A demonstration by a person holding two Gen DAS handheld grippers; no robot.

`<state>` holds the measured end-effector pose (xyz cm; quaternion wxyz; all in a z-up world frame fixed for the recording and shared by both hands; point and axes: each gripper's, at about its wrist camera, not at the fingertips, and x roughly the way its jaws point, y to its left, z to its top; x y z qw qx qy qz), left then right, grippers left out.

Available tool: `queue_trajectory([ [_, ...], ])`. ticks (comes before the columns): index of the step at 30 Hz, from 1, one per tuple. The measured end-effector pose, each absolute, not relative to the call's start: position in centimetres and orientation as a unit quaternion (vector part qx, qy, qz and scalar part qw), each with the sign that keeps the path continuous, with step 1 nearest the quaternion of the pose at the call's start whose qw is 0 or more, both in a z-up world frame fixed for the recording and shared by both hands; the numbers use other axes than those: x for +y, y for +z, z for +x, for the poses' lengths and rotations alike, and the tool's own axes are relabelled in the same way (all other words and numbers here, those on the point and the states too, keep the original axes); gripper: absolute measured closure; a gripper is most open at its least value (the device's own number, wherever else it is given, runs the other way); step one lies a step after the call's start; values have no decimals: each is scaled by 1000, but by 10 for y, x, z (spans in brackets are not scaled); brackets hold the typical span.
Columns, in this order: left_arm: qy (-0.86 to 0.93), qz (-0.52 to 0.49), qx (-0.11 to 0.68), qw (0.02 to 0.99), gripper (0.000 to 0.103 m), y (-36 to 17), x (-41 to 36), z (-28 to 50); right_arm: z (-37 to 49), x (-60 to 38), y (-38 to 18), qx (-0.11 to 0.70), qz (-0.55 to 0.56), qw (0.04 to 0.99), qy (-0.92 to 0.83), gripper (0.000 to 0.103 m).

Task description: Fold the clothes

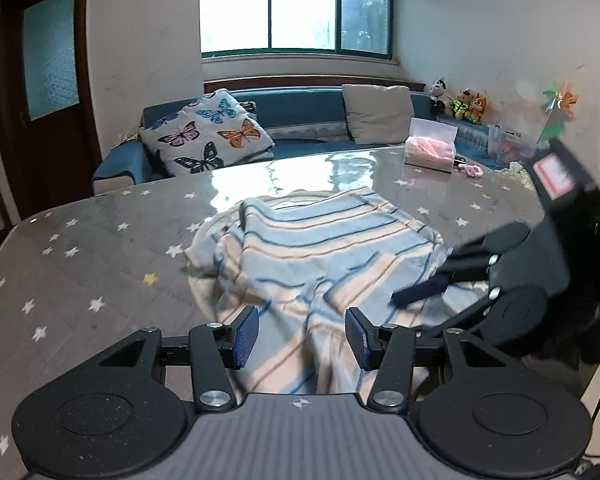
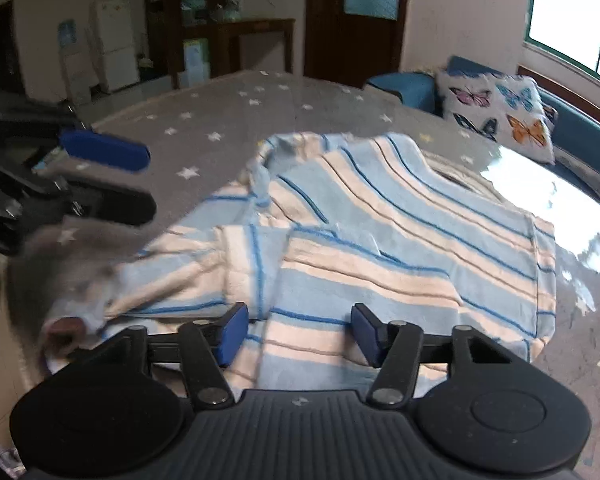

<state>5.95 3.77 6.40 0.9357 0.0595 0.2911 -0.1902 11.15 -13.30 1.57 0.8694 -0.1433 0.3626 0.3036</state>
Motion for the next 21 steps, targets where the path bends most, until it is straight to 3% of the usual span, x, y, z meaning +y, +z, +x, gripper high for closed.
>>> queue_trajectory([
  [3, -200, 64, 295, 932, 52, 63, 28, 71, 113, -139, 10, 371, -132, 871, 293, 85],
  [6, -210, 72, 302, 927, 52, 60, 16, 82, 108, -157, 16, 366, -114, 882, 276, 97],
  [19, -199, 81, 374, 902, 55, 20, -16, 131, 73, -262, 36, 351, -11, 921, 166, 98],
  [21, -208, 81, 377, 899, 83, 17, -20, 130, 70, -277, 33, 353, 5, 925, 143, 98],
])
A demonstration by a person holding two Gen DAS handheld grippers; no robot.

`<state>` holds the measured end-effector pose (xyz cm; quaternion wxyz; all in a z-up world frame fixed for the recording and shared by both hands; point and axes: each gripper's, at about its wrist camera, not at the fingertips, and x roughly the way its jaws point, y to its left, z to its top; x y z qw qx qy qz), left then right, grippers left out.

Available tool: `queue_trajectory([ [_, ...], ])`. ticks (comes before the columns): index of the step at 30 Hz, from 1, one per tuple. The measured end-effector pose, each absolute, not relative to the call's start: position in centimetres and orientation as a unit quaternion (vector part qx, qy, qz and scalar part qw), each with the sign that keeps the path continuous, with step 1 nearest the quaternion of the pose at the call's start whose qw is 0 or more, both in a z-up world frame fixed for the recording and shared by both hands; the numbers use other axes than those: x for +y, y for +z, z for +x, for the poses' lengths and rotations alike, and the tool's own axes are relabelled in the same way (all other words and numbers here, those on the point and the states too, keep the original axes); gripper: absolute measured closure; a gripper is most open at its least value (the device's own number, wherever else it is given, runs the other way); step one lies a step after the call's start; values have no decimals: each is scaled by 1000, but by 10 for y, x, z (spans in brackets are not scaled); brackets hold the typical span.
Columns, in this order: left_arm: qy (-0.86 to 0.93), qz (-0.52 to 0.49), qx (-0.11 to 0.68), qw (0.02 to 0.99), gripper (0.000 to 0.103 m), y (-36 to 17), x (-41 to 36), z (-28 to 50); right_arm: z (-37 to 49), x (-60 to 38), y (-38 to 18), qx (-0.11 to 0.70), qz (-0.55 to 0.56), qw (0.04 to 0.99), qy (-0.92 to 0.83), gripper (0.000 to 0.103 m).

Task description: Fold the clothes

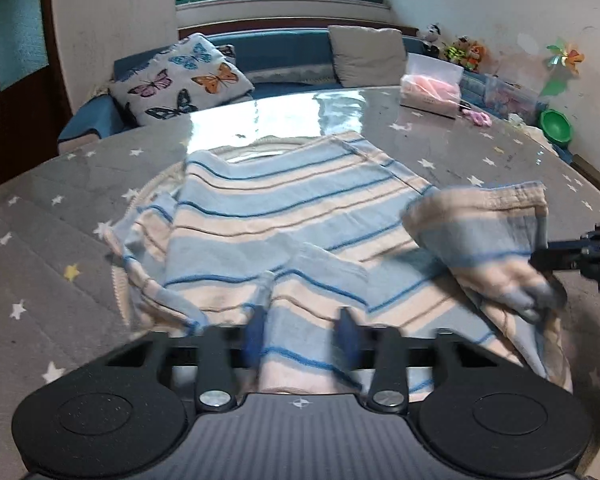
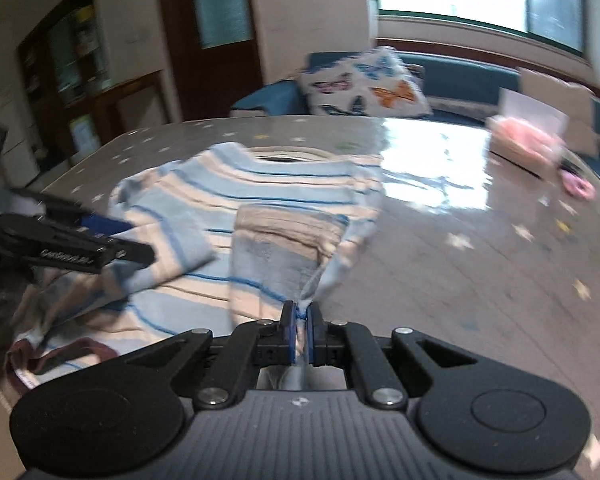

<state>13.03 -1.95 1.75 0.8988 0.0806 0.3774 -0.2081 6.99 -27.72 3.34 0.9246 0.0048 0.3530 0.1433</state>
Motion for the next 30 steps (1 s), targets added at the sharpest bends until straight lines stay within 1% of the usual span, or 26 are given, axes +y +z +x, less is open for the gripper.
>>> queue_trajectory([
  [2, -208, 82, 373, 901, 95, 17, -19, 126, 69, -293, 32, 355, 21, 927, 119, 98],
  [4, -194, 81, 356, 911, 99, 21, -14, 120, 67, -307, 29, 358, 33, 929, 94, 99],
  [7, -159, 59, 323, 931, 100, 38, 7, 107, 64, -327, 24, 362, 50, 929, 60, 99],
  [13, -38, 11, 275, 961, 100, 64, 81, 67, 49, -348, 20, 367, 64, 928, 25, 99],
  [17, 37, -11, 294, 955, 100, 54, 122, 35, 45, -351, 21, 365, 66, 928, 13, 99],
  [19, 60, -21, 317, 946, 100, 44, 140, 21, 43, -349, 23, 361, 55, 931, 1, 96],
  [21, 73, -29, 342, 936, 100, 33, 151, 14, 43, -350, 25, 356, 53, 933, -7, 95],
  [23, 81, -31, 365, 927, 100, 22, 158, 10, 46, -351, 26, 355, 54, 933, -5, 90],
  [24, 87, -28, 372, 924, 100, 18, 159, 10, 49, -350, 26, 354, 51, 934, -3, 81],
  [25, 95, -25, 378, 921, 100, 14, 160, 8, 52, -349, 26, 353, 46, 935, 0, 73],
  [30, 110, -25, 388, 915, 94, 17, 165, 13, 75, -343, 15, 368, 36, 929, 16, 71],
])
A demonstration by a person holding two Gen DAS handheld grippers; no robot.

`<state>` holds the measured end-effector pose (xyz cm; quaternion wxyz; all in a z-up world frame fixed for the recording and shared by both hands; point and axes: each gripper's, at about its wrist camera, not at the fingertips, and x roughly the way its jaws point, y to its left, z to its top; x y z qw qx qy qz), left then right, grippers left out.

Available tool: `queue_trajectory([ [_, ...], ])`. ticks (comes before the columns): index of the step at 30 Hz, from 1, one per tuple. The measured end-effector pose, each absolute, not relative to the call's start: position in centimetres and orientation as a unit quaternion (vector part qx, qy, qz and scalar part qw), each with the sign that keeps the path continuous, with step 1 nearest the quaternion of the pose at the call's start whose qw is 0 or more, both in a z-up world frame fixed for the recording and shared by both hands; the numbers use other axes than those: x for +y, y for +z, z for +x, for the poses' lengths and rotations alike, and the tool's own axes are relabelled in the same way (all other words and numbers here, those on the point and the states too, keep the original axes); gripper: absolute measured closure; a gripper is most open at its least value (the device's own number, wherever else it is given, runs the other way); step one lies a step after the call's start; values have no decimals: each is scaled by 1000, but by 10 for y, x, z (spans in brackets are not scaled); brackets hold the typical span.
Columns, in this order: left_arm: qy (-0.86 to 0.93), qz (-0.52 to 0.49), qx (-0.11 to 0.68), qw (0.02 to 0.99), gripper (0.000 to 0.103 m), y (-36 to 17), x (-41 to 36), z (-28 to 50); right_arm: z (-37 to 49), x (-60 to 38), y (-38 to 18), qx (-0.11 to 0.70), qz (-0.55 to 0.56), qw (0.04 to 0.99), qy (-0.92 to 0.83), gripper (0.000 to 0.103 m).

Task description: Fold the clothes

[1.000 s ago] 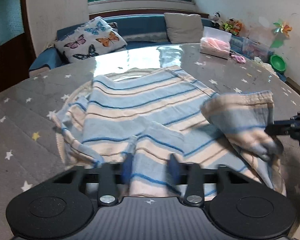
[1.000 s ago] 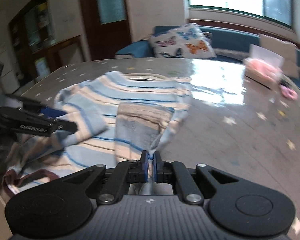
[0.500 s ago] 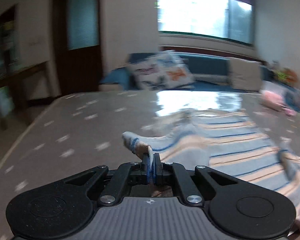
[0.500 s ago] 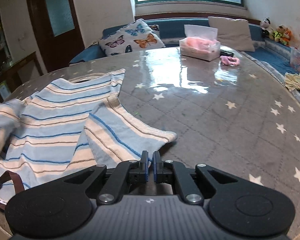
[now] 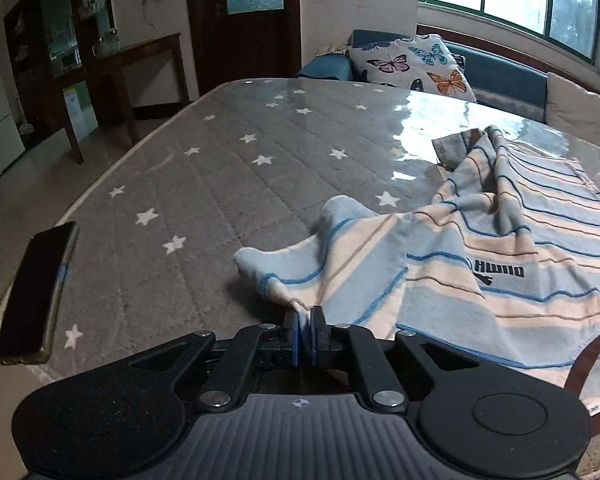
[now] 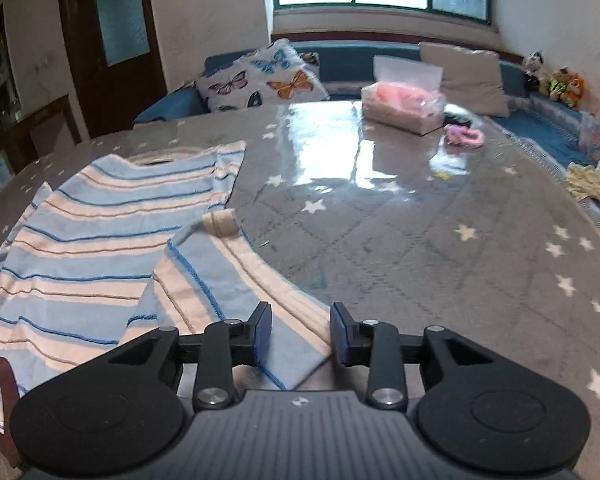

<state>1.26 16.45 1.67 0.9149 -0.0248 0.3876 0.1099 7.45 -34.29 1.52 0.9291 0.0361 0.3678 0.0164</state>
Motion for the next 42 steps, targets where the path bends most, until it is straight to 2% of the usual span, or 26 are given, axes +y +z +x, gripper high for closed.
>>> queue_trajectory([
  [3, 112, -10, 381, 918, 89, 21, 161, 13, 80, -337, 8, 372, 19, 928, 16, 70],
  [4, 112, -3, 377, 920, 86, 25, 156, 13, 80, -335, 7, 370, 10, 929, 17, 73],
  [5, 112, 3, 373, 921, 76, 29, 153, 16, 79, -333, 7, 370, 4, 929, 19, 77],
  [6, 113, 8, 369, 923, 66, 32, 151, 19, 78, -333, 7, 370, 1, 929, 22, 91],
  [7, 112, 13, 362, 925, 64, 36, 147, 22, 76, -332, 7, 371, -3, 929, 21, 98],
  [10, 99, 27, 347, 932, 58, 46, 138, 34, 70, -337, 8, 374, -3, 928, 14, 100],
  [15, 80, 39, 332, 939, 48, 57, 125, 57, 49, -353, 14, 385, -15, 923, -28, 100],
  [18, 75, 39, 326, 942, 44, 60, 117, 73, 41, -363, 20, 385, -15, 922, -44, 94],
  [19, 73, 36, 327, 941, 43, 60, 114, 80, 40, -366, 24, 380, -10, 924, -39, 91],
  [22, 68, 23, 337, 939, 43, 58, 106, 99, 46, -364, 33, 364, 3, 931, -17, 67],
  [24, 64, 22, 339, 938, 41, 57, 100, 108, 56, -357, 36, 357, 8, 934, 8, 60],
  [32, 53, 31, 349, 935, 35, 51, 86, 127, 87, -343, 9, 391, 3, 920, 27, 62],
  [33, 52, 32, 350, 935, 34, 50, 84, 129, 83, -345, 8, 390, 2, 920, 27, 76],
  [34, 50, 33, 353, 934, 34, 48, 82, 132, 80, -346, 9, 390, 0, 921, 25, 95],
  [35, 48, 34, 355, 933, 34, 47, 79, 135, 77, -347, 9, 391, 2, 920, 23, 97],
  [41, 43, 39, 366, 929, 34, 37, 74, 146, 41, -359, 14, 404, -10, 915, -12, 95],
  [42, 43, 40, 368, 928, 34, 35, 74, 148, 36, -361, 15, 407, -7, 913, -18, 84],
])
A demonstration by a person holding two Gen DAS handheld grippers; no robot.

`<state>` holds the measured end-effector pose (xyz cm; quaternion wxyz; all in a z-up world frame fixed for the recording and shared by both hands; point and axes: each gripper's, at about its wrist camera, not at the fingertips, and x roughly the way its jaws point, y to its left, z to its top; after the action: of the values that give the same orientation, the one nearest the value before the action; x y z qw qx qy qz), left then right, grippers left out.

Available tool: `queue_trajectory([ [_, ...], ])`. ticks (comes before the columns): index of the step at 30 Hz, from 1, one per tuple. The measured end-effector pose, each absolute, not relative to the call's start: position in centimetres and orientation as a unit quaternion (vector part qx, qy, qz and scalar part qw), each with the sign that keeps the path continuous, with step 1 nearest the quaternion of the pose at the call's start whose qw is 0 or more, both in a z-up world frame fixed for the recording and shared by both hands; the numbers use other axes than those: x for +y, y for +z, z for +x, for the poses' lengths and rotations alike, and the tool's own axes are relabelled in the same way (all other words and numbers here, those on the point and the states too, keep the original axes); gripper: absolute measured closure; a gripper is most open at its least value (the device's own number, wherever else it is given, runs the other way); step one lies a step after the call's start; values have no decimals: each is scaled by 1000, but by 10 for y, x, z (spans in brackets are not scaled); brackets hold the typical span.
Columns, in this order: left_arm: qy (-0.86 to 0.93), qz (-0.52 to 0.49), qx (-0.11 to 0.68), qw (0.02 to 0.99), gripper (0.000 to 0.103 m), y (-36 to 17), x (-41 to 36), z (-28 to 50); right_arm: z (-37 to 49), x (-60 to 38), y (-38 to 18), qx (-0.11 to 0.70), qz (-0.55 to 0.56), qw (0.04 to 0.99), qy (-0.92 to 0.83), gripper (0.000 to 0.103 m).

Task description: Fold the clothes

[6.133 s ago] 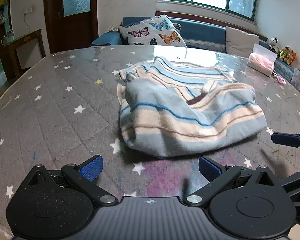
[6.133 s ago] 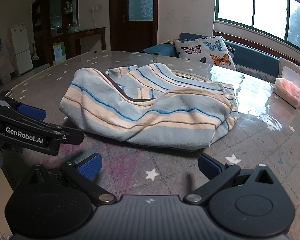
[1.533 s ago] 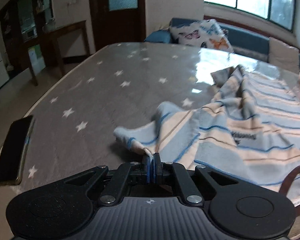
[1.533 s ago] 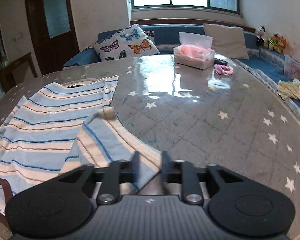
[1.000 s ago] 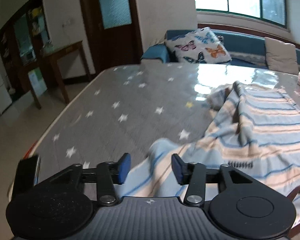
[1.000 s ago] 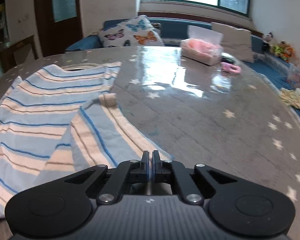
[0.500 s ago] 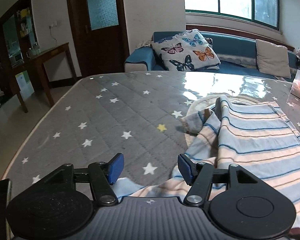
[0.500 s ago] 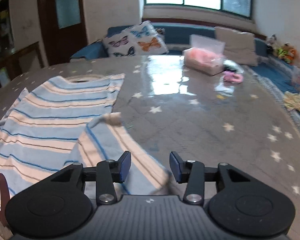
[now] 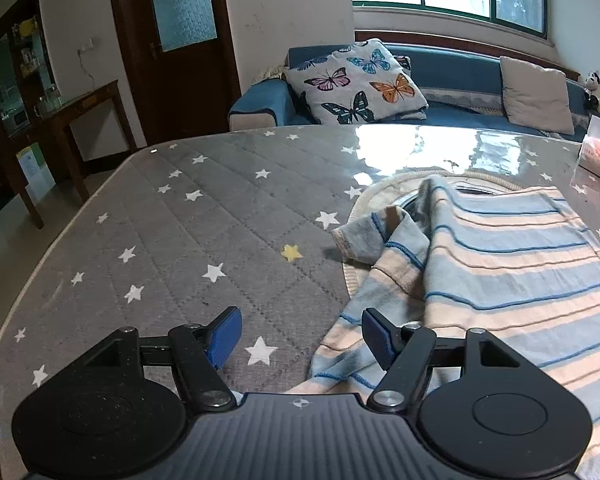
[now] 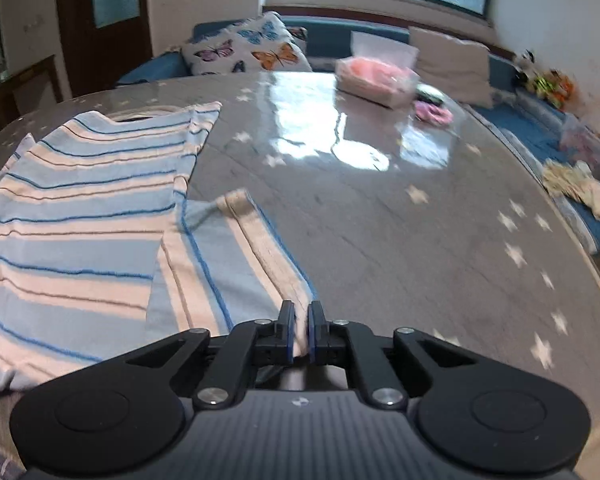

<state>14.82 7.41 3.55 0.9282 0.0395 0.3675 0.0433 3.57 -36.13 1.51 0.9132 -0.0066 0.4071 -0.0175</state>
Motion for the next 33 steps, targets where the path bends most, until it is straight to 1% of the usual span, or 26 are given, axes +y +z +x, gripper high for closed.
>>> queue_trajectory([
  [1, 45, 39, 369, 928, 34, 35, 75, 151, 32, -363, 17, 406, -6, 913, -28, 75],
  [5, 49, 20, 371, 927, 34, 36, 81, 158, 34, -366, 28, 388, -12, 921, -41, 75],
  [6, 49, 14, 372, 927, 34, 37, 82, 160, 39, -365, 32, 383, -12, 923, -34, 73],
  [7, 47, 6, 372, 927, 34, 38, 84, 162, 45, -363, 35, 380, -10, 925, -25, 65],
  [8, 46, 1, 373, 927, 35, 39, 85, 164, 52, -359, 38, 377, -9, 926, -13, 63],
  [15, 34, -27, 378, 925, 36, 51, 84, 187, 111, -331, 50, 371, -12, 926, 68, 62],
  [19, 31, -44, 386, 921, 36, 59, 80, 213, 149, -318, 52, 376, -12, 922, 97, 59],
  [21, 35, -64, 400, 913, 35, 61, 81, 229, 167, -310, 52, 376, -22, 921, 104, 58],
  [22, 35, -78, 408, 909, 35, 61, 82, 236, 177, -307, 51, 376, -24, 920, 109, 53],
  [26, 44, -154, 453, 877, 35, 55, 90, 268, 213, -296, 49, 376, -35, 918, 122, 49],
  [28, 52, -171, 470, 864, 35, 49, 92, 278, 230, -292, 47, 378, -38, 916, 130, 45],
  [33, 55, -209, 502, 837, 36, 32, 94, 293, 267, -285, 36, 384, -41, 912, 139, 45],
])
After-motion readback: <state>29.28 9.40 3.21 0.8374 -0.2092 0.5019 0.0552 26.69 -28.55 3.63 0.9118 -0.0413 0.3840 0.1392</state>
